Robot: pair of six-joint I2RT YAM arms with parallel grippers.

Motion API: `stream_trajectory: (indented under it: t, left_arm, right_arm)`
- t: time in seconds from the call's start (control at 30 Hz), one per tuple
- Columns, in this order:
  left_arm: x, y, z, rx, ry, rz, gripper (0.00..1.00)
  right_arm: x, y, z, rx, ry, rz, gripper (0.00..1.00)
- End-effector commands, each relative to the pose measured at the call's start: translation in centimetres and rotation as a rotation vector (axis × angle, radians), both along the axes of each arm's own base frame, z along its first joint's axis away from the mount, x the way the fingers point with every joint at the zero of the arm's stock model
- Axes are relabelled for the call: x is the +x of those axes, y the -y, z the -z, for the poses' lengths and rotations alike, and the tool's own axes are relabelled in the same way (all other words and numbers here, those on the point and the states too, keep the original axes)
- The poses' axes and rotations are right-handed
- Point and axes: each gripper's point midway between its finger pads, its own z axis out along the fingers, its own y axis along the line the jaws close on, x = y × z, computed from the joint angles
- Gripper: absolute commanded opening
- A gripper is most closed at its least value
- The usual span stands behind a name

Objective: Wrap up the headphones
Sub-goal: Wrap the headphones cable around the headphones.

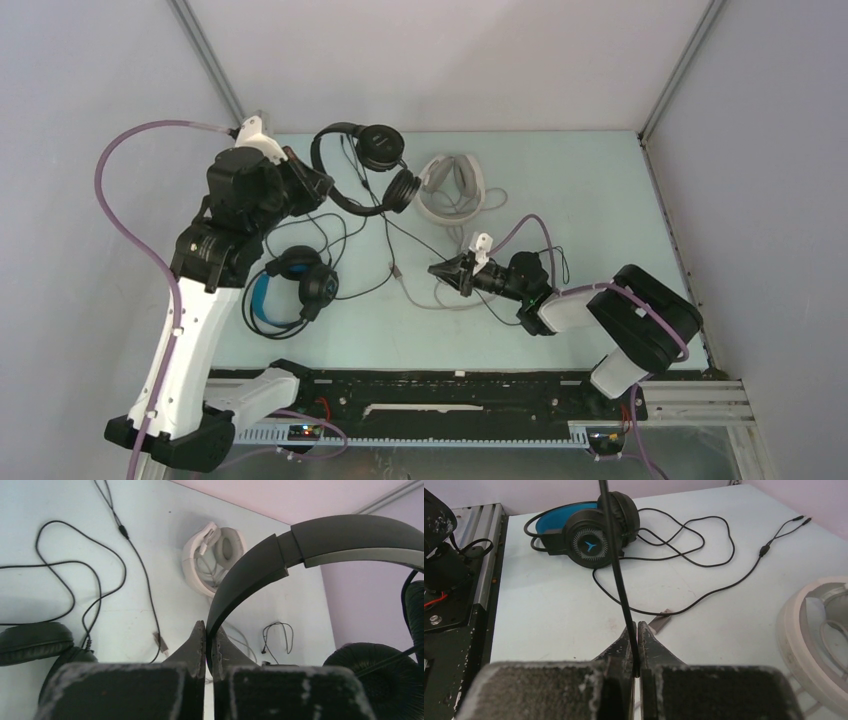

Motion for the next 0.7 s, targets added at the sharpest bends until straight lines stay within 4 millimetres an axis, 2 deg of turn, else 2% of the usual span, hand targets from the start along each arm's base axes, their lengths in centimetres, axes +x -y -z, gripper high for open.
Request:
stream_trajectory:
  t: [0.0, 0.13, 0.3, 0.53, 0.67]
  left_arm:
    - [-0.2, -2.3, -3.9, 0.042, 0.121, -0.078, 0.0]
    - [-0.7, -2.1, -4.3, 0.071, 0.136, -0.038, 0.0]
    - [-1.2, -2.3, -3.4, 0.156, 0.126, 0.001, 0.0]
    - [-2.7, 1.8, -2.0, 0.174, 0.142, 0.299, 0.0]
    - [-3.5, 2.8, -0.1, 0.209, 0.117, 0.406, 0.0]
  right_arm:
    - [0.0, 0.9, -0.6, 0.0, 0.01, 0.018, 0.0]
    - [0.7, 1.8, -0.8, 0.016, -0.004, 0.046, 0.0]
    - [1.9, 2.8, -1.4, 0.037, -0.003, 0.087, 0.0]
    - [4.4, 4.2, -3.0, 0.052, -0.06, 0.152, 0.0]
    - [5.7, 4.5, -3.4, 0.01, -0.146, 0.181, 0.0]
